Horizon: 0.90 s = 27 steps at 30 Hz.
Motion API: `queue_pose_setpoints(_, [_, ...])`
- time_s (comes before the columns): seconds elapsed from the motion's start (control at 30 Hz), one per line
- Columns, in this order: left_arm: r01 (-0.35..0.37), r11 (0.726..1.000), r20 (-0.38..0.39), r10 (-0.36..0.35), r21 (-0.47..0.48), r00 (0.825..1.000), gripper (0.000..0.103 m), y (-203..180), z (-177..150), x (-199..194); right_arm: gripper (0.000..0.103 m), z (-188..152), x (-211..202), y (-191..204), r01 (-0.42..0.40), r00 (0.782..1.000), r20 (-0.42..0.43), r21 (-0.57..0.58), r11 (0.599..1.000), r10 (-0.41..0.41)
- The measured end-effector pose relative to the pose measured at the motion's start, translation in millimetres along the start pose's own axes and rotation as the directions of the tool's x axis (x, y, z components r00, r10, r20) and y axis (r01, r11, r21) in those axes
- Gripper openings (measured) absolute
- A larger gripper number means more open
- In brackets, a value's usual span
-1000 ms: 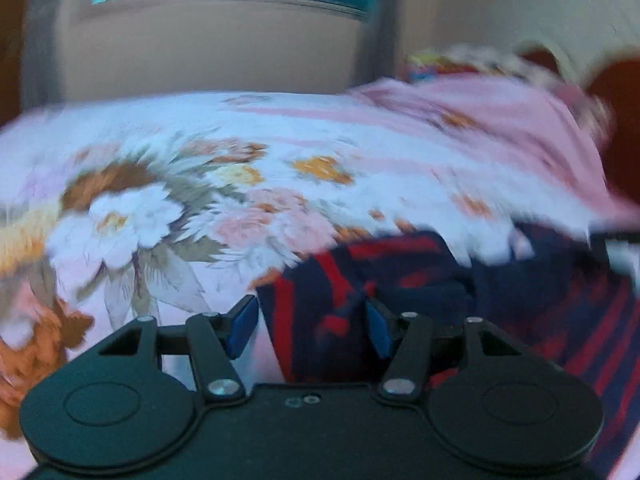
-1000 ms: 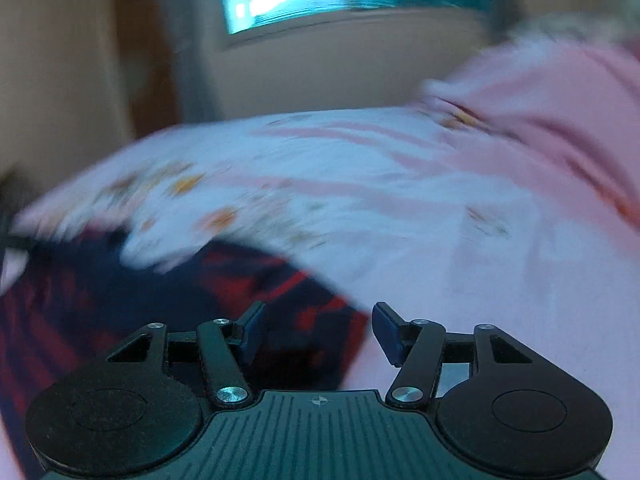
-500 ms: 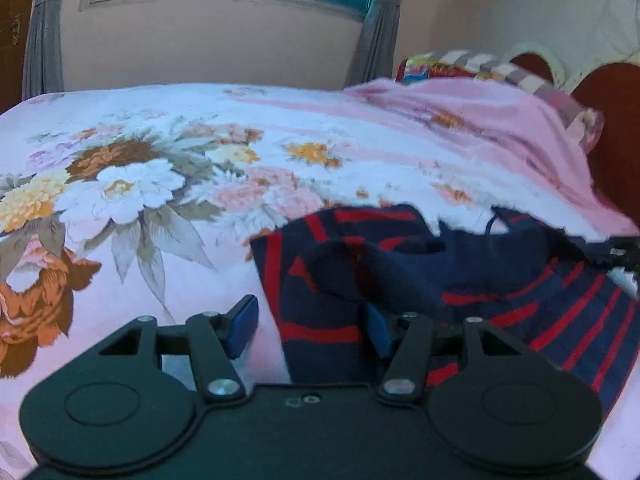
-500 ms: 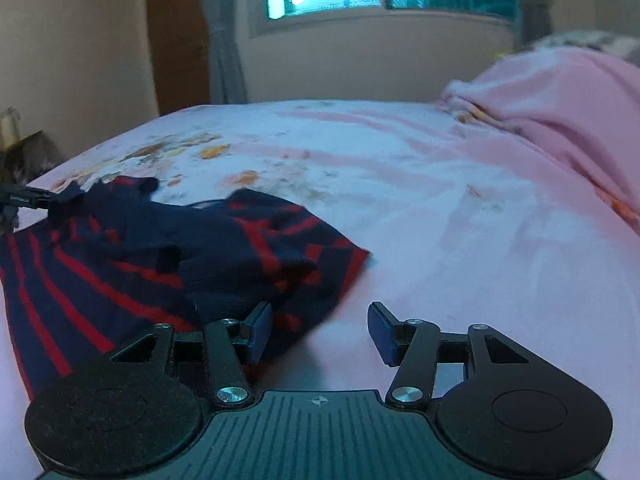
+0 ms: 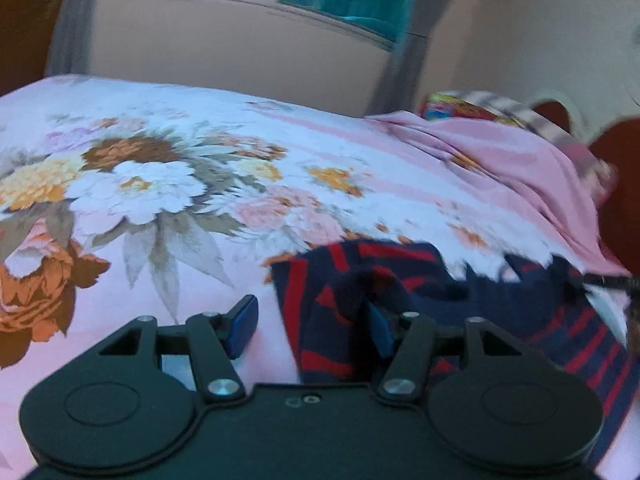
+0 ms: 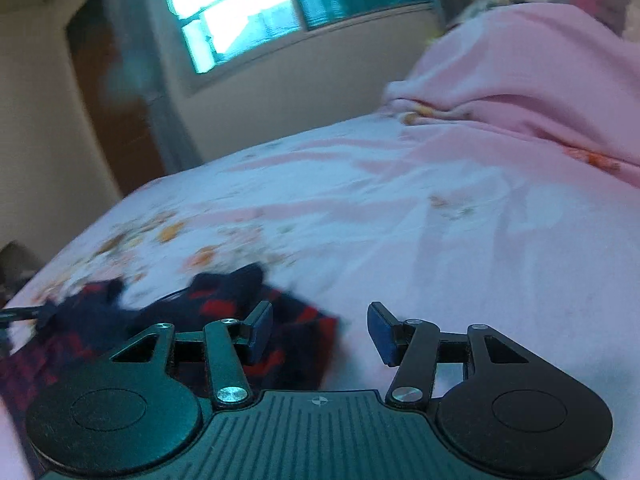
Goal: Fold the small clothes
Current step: 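Move both open grippers to the edge of the folded striped shirt, then grasp the striped shirt's edge with both grippers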
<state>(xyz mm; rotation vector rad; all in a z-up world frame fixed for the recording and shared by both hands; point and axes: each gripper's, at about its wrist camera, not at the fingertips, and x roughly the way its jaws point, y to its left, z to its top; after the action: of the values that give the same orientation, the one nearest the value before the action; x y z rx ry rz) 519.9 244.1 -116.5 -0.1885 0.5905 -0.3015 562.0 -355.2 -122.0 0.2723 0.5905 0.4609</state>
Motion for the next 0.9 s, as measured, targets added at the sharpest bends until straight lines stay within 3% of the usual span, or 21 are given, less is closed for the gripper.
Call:
queue_pose_setpoints(0.1, [0.038, 0.999, 0.002, -0.038, 0.024, 0.999, 0.055, -7, 0, 3, 0.054, -1, 0, 5, -0.045, 0.999, 0.001, -0.002, 0.999, 0.045])
queue_pose_setpoints(0.27, [0.032, 0.991, -0.021, -0.030, 0.129, 0.999, 0.053, -24, 6, 20, 0.052, 2, 20, 23, -0.051, 0.997, -0.055, -0.065, 0.997, 0.047])
queue_pose_setpoints(0.33, [0.045, 0.984, -0.016, -0.043, 0.171, 0.999, 0.041, -31, 8, 23, 0.024, 0, 29, 25, -0.064, 0.993, -0.099, -0.066, 0.996, 0.058])
queue_pose_setpoints(0.5, [0.066, 0.979, -0.018, -0.063, 0.195, 0.998, 0.032, -33, 5, 25, 0.024, -9, 18, 19, -0.078, 0.995, -0.055, -0.014, 0.997, 0.077])
queue_pose_setpoints(0.73, [0.069, 0.981, -0.019, -0.066, 0.180, 0.998, 0.032, -31, 4, 25, 0.023, -18, 3, 16, -0.102, 0.993, -0.055, 0.011, 0.995, 0.103])
queue_pose_setpoints(0.8, [0.065, 0.982, -0.022, -0.063, 0.177, 0.998, 0.032, -31, 4, 25, 0.023, -16, -1, 9, -0.130, 0.991, -0.013, 0.073, 0.989, 0.132])
queue_pose_setpoints(0.87, [0.064, 0.983, -0.027, -0.060, 0.175, 0.998, 0.032, -30, 4, 25, 0.023, -13, -7, 4, -0.116, 0.993, 0.033, 0.095, 0.989, 0.114])
queue_pose_setpoints(0.9, [0.063, 0.983, -0.031, -0.059, 0.174, 0.998, 0.032, -30, 4, 26, 0.023, -13, -4, 4, -0.097, 0.995, 0.018, 0.092, 0.991, 0.096])
